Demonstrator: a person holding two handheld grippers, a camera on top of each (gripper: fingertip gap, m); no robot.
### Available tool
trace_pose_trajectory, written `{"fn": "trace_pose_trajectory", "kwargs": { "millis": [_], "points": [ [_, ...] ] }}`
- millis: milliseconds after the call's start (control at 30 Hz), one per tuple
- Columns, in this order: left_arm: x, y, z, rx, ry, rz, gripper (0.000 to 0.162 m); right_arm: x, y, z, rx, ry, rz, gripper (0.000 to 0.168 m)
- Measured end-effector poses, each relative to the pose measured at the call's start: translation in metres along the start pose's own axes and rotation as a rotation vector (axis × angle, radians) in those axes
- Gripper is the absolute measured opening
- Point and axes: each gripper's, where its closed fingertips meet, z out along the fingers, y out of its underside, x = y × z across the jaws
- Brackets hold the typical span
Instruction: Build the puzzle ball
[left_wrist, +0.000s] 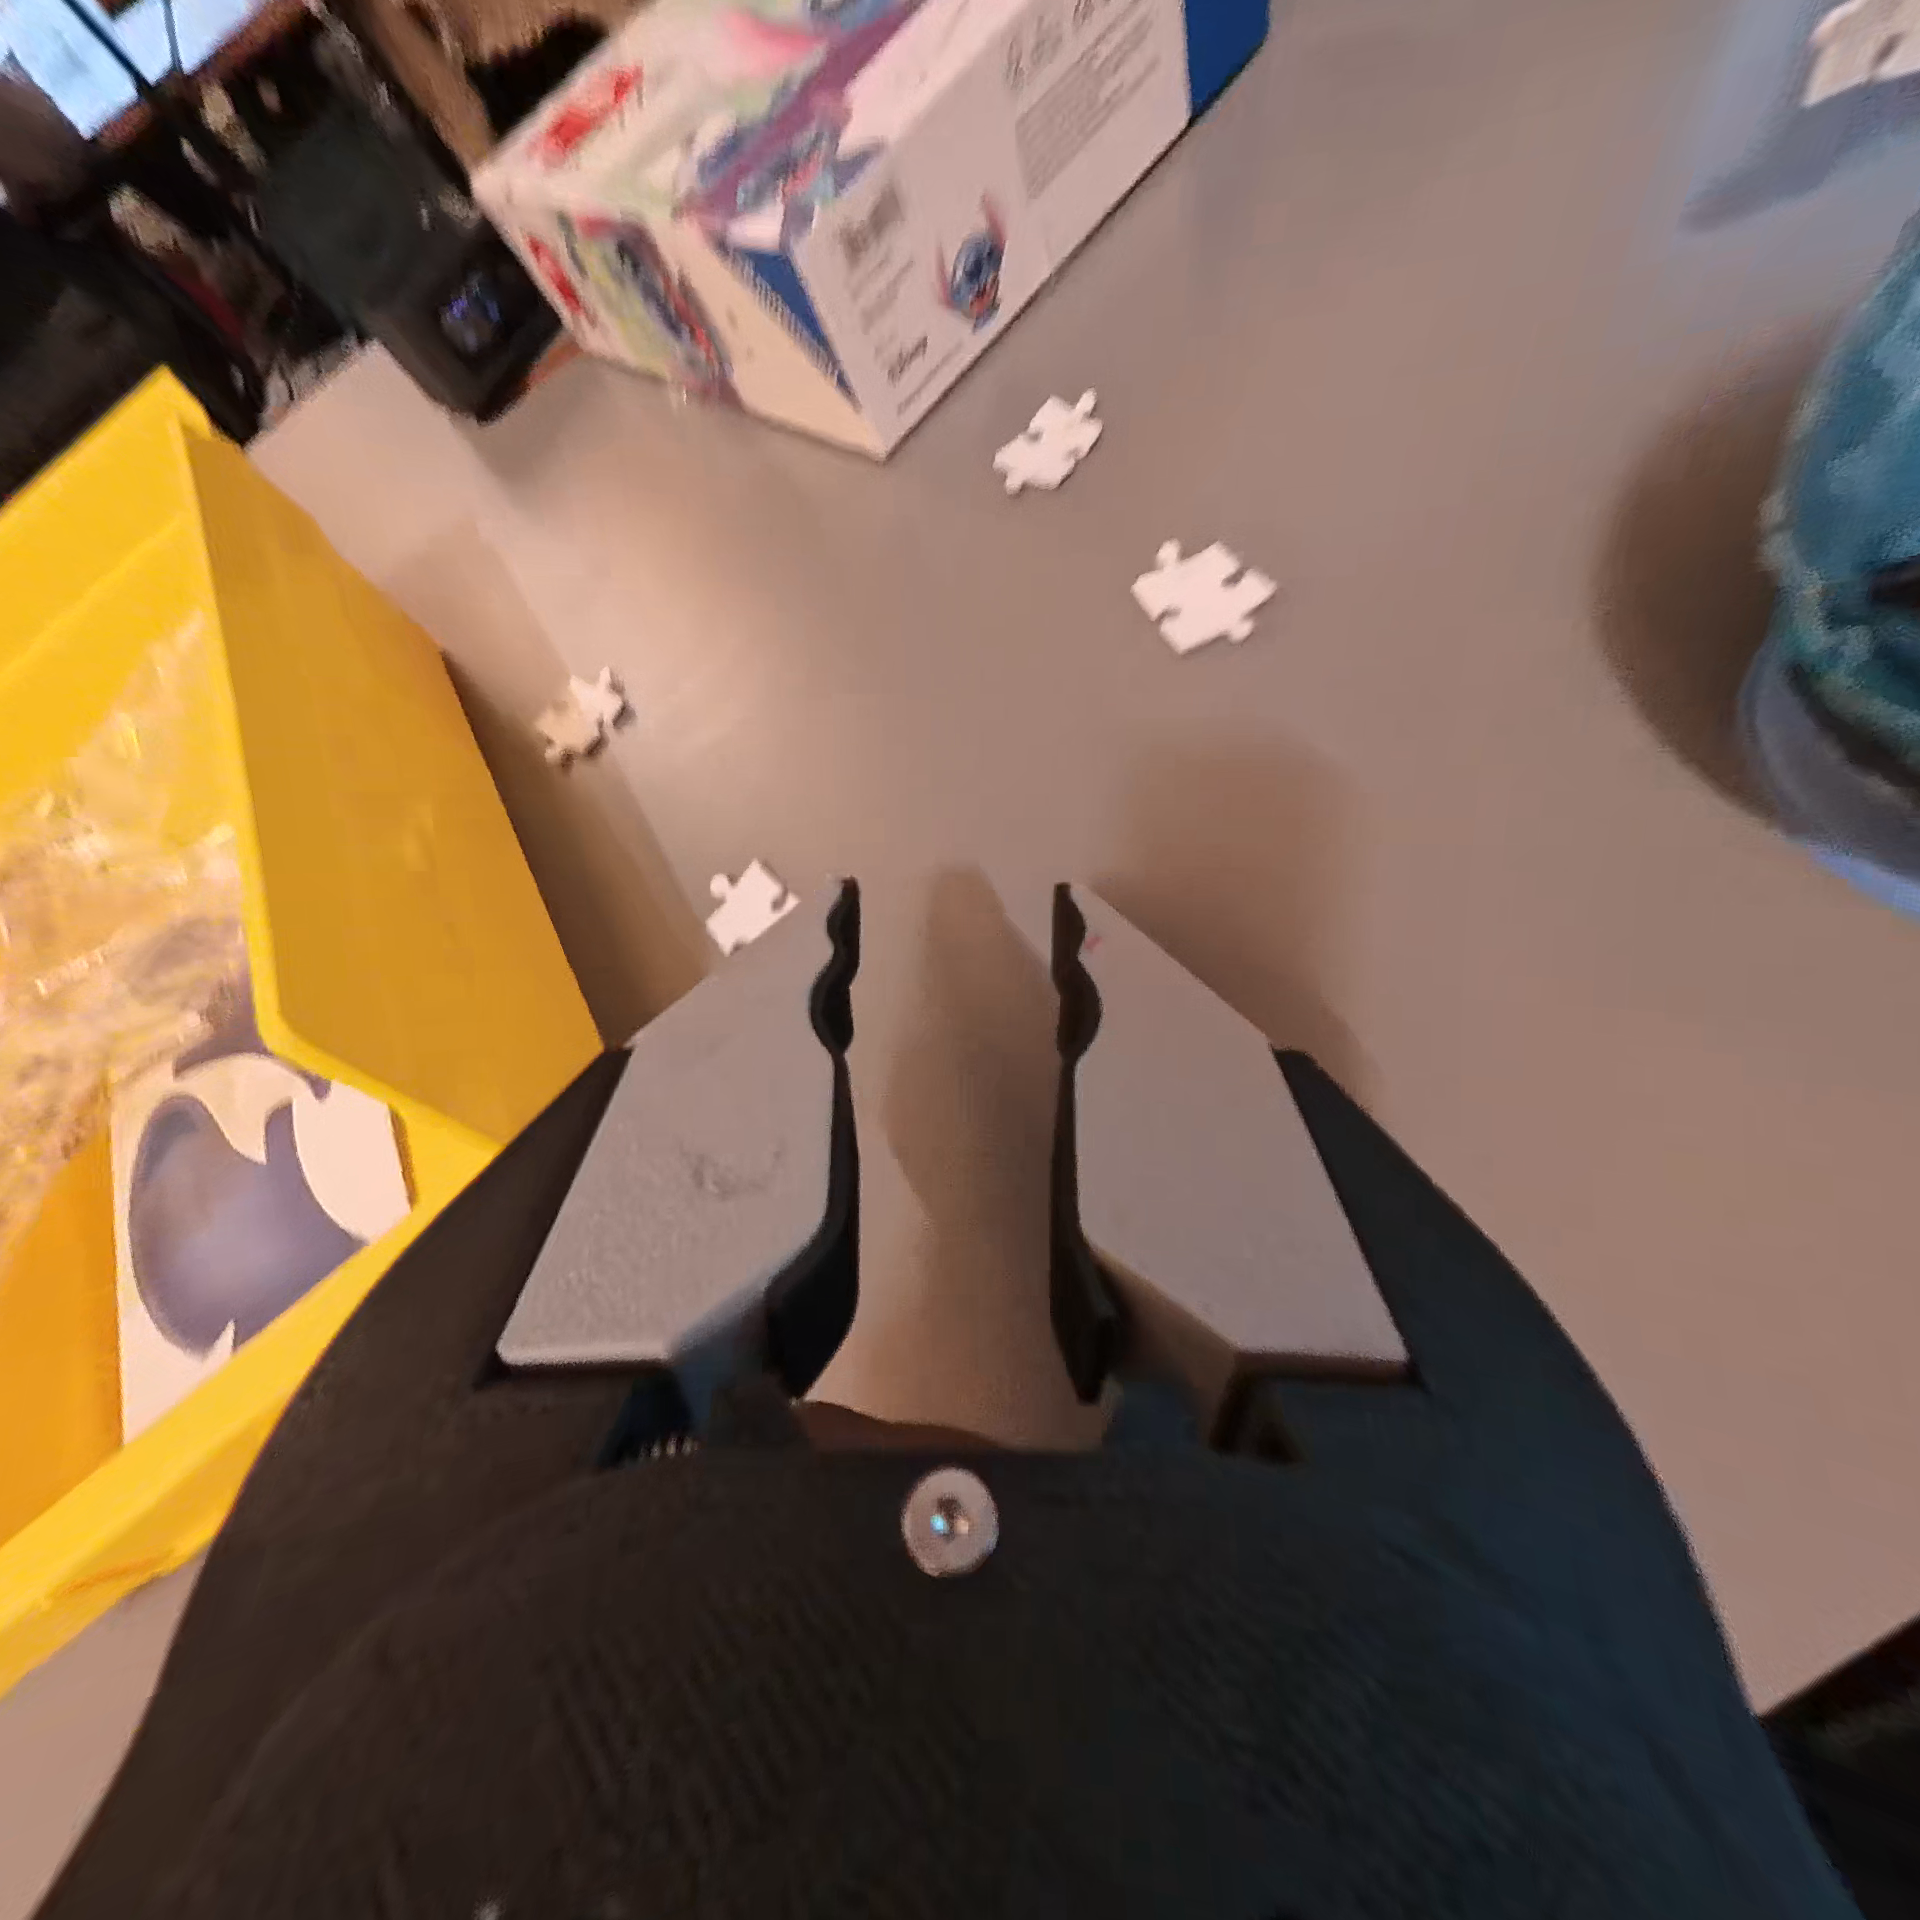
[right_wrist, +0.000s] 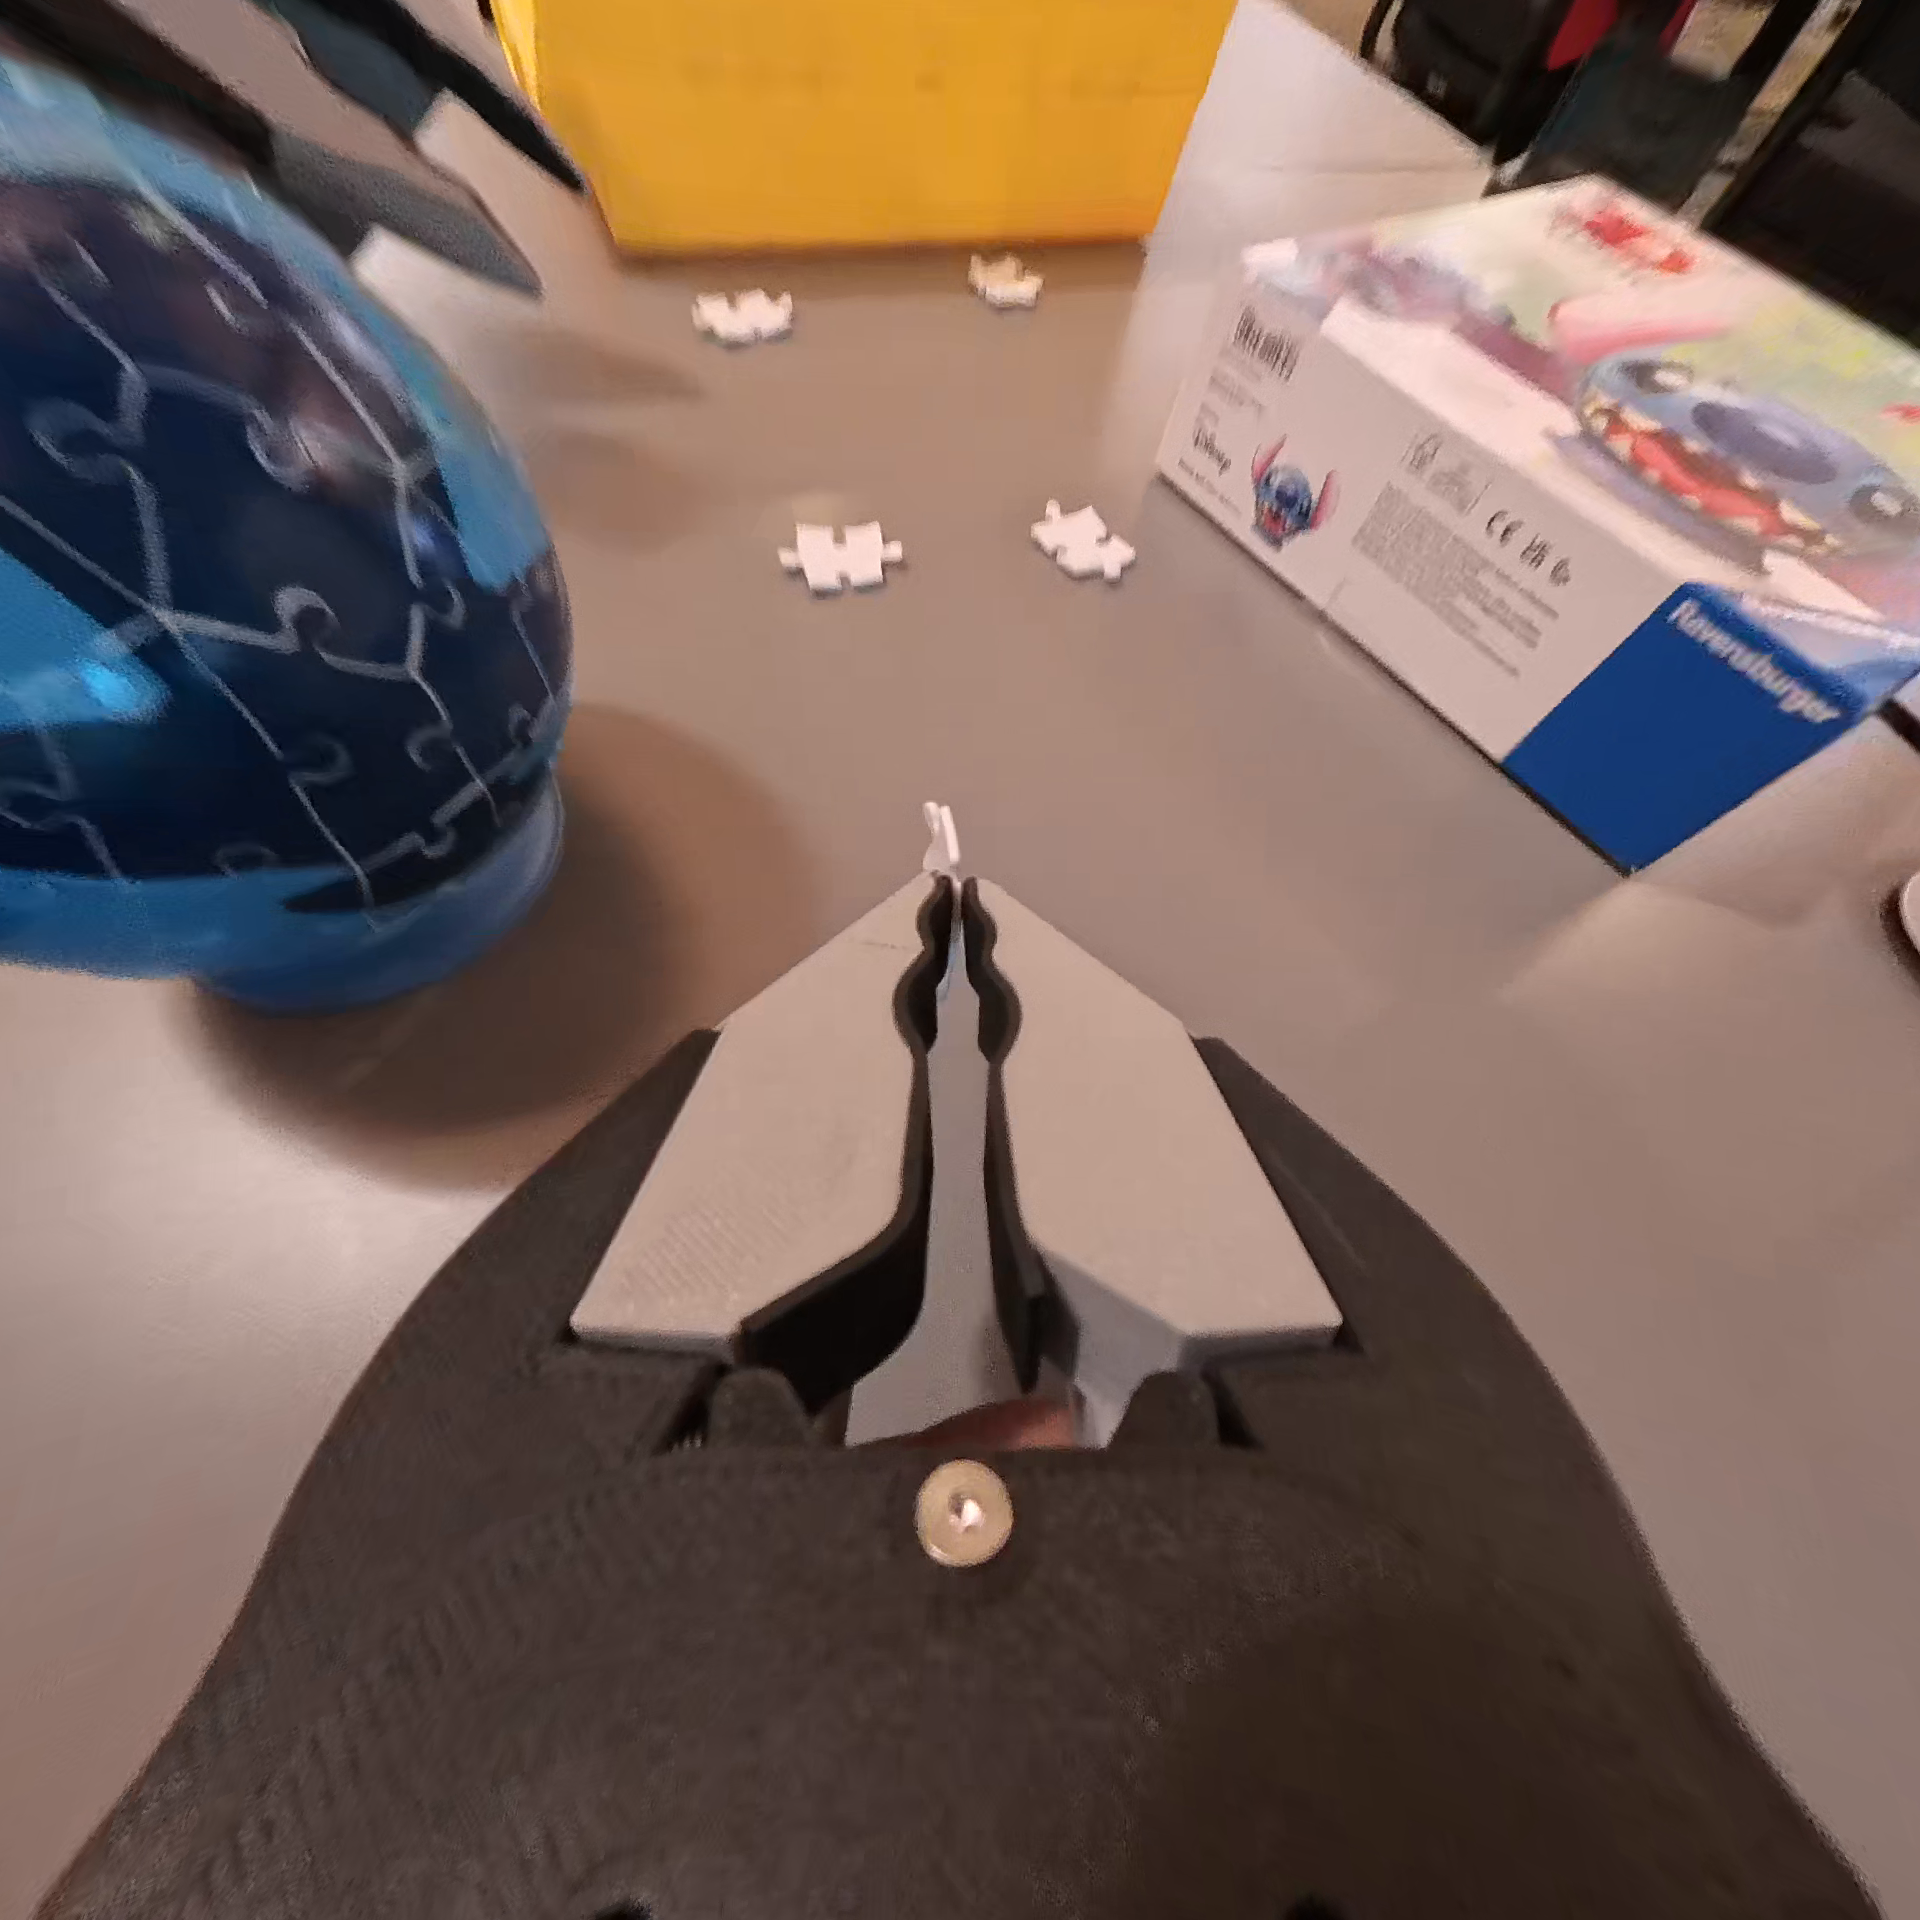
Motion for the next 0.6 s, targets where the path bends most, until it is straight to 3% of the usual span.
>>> {"fn": "trace_pose_trajectory", "kwargs": {
  "millis": [167,333,500,600],
  "points": [
    [0.037,-0.068,-0.013,0.186,0.109,0.161,0.035,-0.024,-0.056,-0.020,0.275,-0.174,0.101,0.000],
    [0.092,-0.138,-0.033,0.326,0.277,0.325,0.030,-0.057,-0.095,-0.037,0.457,-0.332,0.074,0.000],
    [0.140,-0.173,-0.055,0.386,0.491,0.369,0.028,-0.071,-0.120,-0.062,0.616,-0.427,0.094,0.000],
    [0.156,-0.182,-0.056,0.392,0.537,0.365,0.028,-0.076,-0.126,-0.070,0.663,-0.475,0.125,0.000]
  ]
}}
